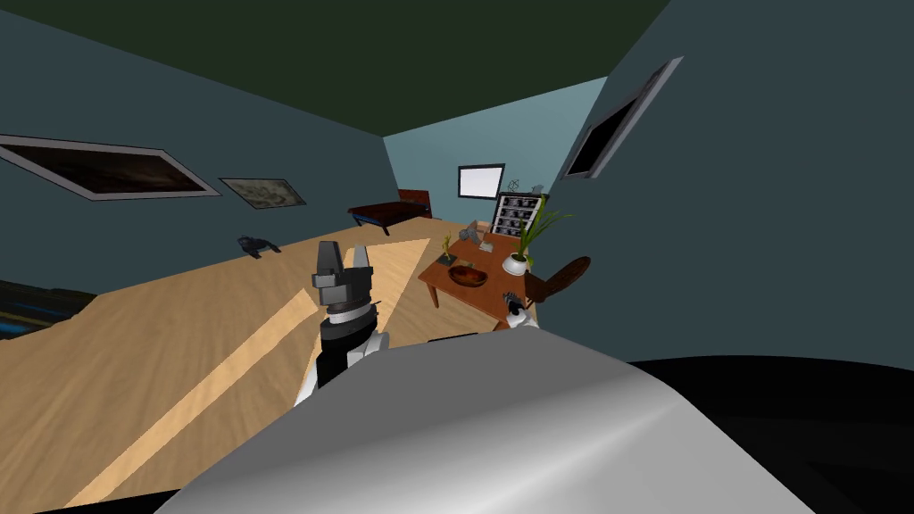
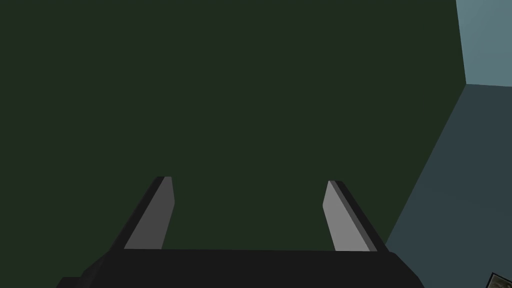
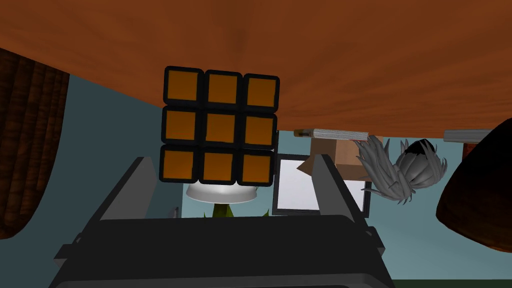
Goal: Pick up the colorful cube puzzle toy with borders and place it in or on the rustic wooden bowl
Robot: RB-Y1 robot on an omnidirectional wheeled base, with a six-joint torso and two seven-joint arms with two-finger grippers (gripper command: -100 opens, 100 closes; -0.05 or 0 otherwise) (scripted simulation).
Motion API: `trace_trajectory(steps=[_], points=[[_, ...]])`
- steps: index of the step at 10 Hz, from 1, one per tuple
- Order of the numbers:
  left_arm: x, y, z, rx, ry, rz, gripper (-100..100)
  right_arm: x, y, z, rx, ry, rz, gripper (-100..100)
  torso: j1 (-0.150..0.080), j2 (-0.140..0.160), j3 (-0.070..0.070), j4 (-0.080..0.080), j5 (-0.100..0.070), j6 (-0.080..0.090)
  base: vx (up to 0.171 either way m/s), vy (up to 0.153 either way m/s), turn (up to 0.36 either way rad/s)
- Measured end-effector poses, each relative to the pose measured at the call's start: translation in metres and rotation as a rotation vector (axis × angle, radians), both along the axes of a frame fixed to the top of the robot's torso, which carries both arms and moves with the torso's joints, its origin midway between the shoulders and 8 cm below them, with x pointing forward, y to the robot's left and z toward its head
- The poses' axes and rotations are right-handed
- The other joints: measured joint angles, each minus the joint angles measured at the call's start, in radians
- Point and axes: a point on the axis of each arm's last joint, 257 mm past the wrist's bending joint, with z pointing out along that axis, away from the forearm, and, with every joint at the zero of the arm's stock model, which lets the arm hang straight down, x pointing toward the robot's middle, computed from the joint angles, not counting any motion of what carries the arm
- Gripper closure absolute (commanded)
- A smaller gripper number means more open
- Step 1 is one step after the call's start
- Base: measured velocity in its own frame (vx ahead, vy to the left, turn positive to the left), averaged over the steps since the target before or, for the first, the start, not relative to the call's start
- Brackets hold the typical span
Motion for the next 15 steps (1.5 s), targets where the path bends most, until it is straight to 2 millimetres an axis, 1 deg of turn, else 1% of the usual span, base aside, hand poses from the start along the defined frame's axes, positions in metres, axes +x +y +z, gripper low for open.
trace_trajectory(steps=[1, 4, 6, 7, 8, 10, 11, 15], points=[[0.0, 0.0, 0.0, 0.0, 0.0, 0.0, 0, -0.004, -0.003, -0.001, 0.0, 0.0, -0.014, -100, 0.0, 0.0, 0.0, 0.0, 0.0, 0.001, -0.029, -0.031, 0.14], [0.0, 0.0, 0.0, 0.0, 0.0, 0.0, 0, -0.009, -0.002, -0.006, 0.005, 0.007, -0.04, -100, -0.001, 0.0, 0.0, 0.0, 0.0, 0.0, -0.027, -0.039, 0.105], [0.0, 0.0, 0.0, 0.0, 0.0, 0.0, 0, -0.017, -0.007, -0.007, 0.009, 0.01, -0.066, -100, 0.0, -0.001, 0.0, 0.0, 0.0, 0.001, -0.009, -0.005, -0.017], [0.0, 0.0, 0.0, 0.0, 0.0, 0.0, 0, -0.018, -0.008, -0.008, 0.011, 0.011, -0.072, -100, 0.002, -0.001, -0.001, 0.0, 0.0, 0.001, -0.022, -0.009, 0.174], [0.0, 0.0, 0.0, 0.0, 0.0, 0.0, 0, -0.017, -0.005, -0.011, 0.014, 0.013, -0.073, -100, 0.001, -0.001, -0.001, 0.0, 0.0, 0.0, -0.024, -0.017, 0.089], [0.0, 0.0, 0.0, 0.0, 0.0, 0.0, 0, -0.022, -0.007, -0.013, 0.018, 0.017, -0.091, -100, 0.001, -0.001, -0.001, 0.0, 0.0, 0.001, -0.006, -0.006, -0.01], [0.0, 0.0, 0.0, 0.0, 0.0, 0.0, 0, -0.022, -0.007, -0.013, 0.017, 0.017, -0.09, 100, 0.001, -0.002, -0.001, 0.0, 0.0, 0.001, 0.0, 0.0, 0.0], [0.0, 0.0, 0.0, 0.0, 0.0, 0.0, 0, -0.022, -0.007, -0.013, 0.017, 0.017, -0.091, 100, 0.002, -0.002, -0.001, -0.001, 0.0, 0.0, 0.0, 0.0, 0.0]])
